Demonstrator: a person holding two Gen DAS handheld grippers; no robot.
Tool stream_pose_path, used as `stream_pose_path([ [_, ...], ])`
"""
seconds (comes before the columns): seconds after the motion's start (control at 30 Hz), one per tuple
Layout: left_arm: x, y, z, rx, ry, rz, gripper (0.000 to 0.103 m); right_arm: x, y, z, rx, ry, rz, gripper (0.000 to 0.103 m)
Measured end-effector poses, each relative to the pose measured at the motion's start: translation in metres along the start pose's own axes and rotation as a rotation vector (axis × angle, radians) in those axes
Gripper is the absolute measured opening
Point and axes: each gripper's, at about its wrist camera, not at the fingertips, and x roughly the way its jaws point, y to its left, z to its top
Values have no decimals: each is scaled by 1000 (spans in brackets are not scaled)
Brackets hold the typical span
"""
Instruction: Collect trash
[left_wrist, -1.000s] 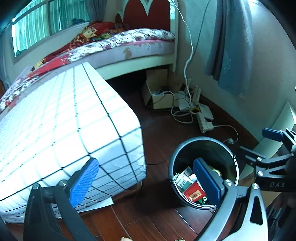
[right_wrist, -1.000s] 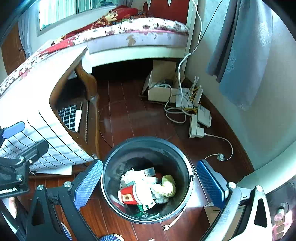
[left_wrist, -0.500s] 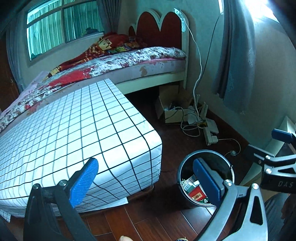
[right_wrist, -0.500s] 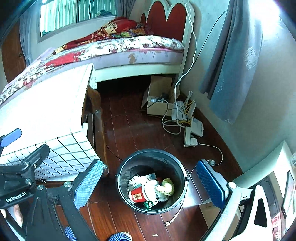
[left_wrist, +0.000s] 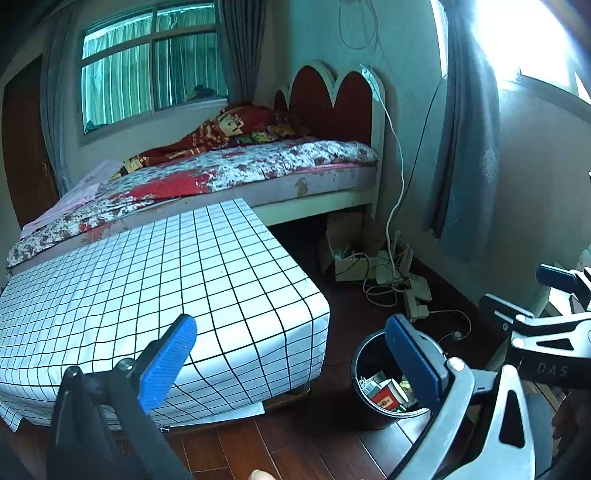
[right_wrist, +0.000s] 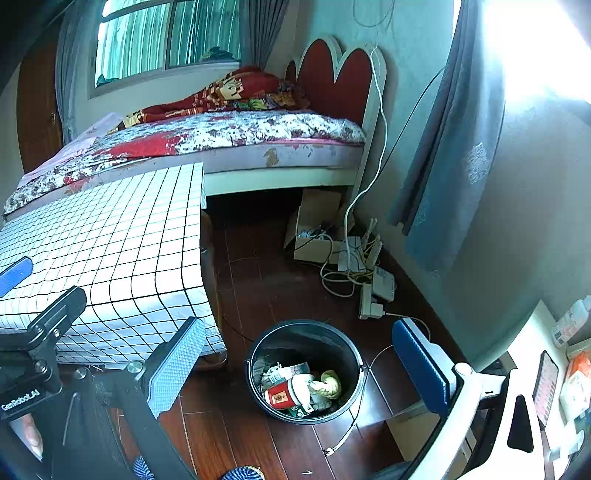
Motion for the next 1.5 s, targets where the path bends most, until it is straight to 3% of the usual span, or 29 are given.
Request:
stream_pose_path([
  [0.3, -10, 2, 4, 1, -38, -4, 102, -14, -8, 1, 28, -29, -18, 102],
  [1.5, -15, -4, 4, 22, -45, -5, 102, -15, -14, -10, 46, -21, 0, 102],
])
